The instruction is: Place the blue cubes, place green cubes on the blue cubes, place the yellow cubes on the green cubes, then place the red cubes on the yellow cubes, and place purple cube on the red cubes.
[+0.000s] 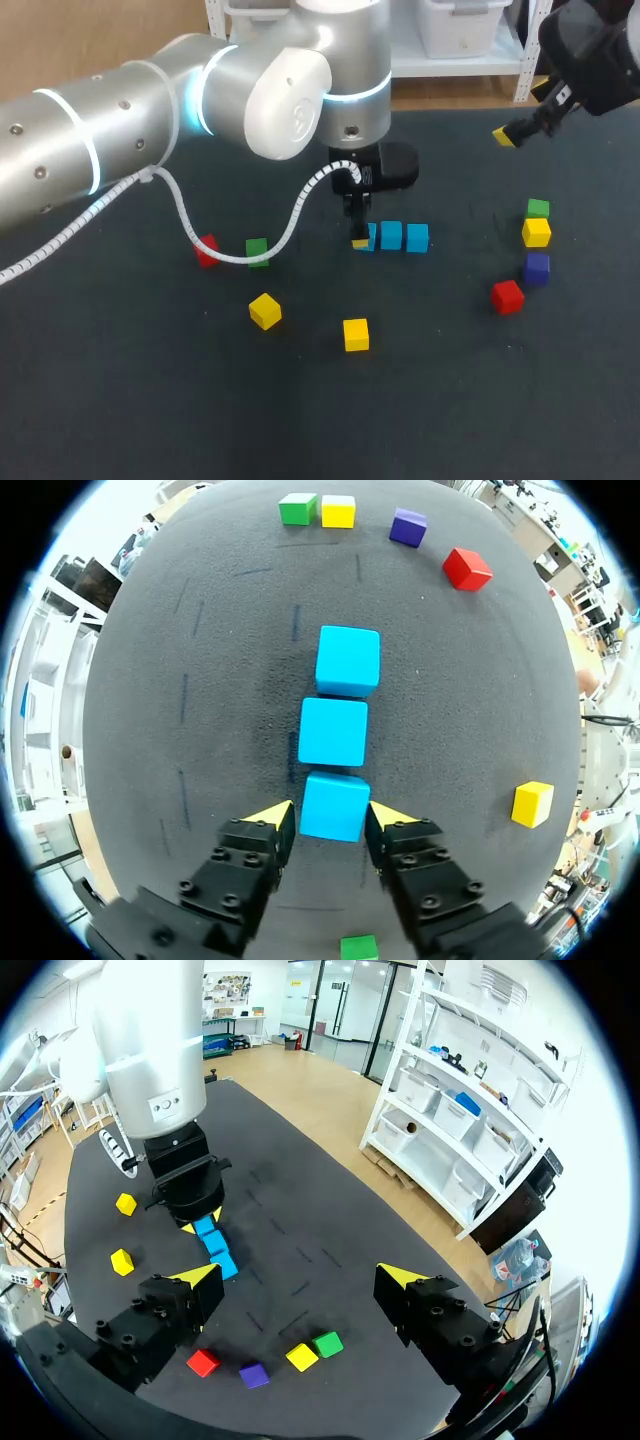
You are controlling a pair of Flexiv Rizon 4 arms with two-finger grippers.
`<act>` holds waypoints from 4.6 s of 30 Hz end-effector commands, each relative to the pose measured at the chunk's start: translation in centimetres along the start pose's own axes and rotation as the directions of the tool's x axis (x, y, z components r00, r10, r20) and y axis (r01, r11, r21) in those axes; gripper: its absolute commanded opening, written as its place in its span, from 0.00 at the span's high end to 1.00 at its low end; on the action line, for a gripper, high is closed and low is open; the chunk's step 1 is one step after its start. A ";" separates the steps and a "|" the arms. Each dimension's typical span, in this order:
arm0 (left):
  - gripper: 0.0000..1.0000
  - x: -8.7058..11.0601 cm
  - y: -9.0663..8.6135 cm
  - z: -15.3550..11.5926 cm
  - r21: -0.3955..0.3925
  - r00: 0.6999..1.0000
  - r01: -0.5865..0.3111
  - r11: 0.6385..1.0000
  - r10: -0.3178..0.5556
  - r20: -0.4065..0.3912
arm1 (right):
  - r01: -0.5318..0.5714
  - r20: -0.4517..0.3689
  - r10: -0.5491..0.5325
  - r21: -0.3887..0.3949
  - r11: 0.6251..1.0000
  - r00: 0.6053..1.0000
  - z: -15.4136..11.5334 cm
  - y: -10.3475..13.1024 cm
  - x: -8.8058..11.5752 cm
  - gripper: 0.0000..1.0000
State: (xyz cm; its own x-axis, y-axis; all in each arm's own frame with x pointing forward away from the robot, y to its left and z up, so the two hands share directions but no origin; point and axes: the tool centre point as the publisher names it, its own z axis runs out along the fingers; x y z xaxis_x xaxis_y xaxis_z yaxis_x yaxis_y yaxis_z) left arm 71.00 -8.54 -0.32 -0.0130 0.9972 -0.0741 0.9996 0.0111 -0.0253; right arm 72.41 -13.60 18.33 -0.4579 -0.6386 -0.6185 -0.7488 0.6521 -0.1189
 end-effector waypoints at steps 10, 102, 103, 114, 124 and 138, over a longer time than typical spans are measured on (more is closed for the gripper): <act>0.76 0.2 -0.1 -0.1 0.001 1.000 0.008 1.000 -0.008 0.002 | -0.002 0.001 0.002 0.010 1.000 1.000 -0.1 0.2 0.1 0.00; 0.70 -0.6 0.8 -0.2 0.010 0.995 -0.093 0.996 0.094 -0.019 | -0.002 0.001 0.002 0.010 1.000 1.000 -0.1 0.2 0.1 0.00; 0.71 -0.6 0.8 -0.2 0.009 0.996 -0.092 0.996 0.093 -0.018 | -0.002 0.001 0.002 0.010 1.000 1.000 -0.1 0.2 0.1 0.00; 0.99 -0.7 0.2 -0.4 0.032 0.997 -0.060 0.998 0.061 -0.036 | -0.002 0.001 0.002 0.010 1.000 1.000 -0.1 0.2 0.1 0.00; 1.00 -0.8 -0.4 -0.3 0.060 0.999 -0.020 0.998 0.023 -0.038 | -0.002 0.001 0.002 0.010 1.000 1.000 -0.1 0.2 0.1 0.00; 0.93 -1.2 -0.2 -0.5 0.050 0.999 -0.021 0.999 0.022 -0.023 | -0.002 0.001 0.002 0.010 1.000 1.000 -0.1 0.2 0.1 0.00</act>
State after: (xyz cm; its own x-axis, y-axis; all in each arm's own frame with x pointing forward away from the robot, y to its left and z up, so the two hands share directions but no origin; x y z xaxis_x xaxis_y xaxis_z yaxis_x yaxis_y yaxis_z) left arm 70.60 -9.58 0.22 0.0074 0.9985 -0.0550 0.9974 -0.0113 -0.0715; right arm 72.41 -13.60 18.33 -0.4579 -0.6386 -0.6185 -0.7488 0.6521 -0.1189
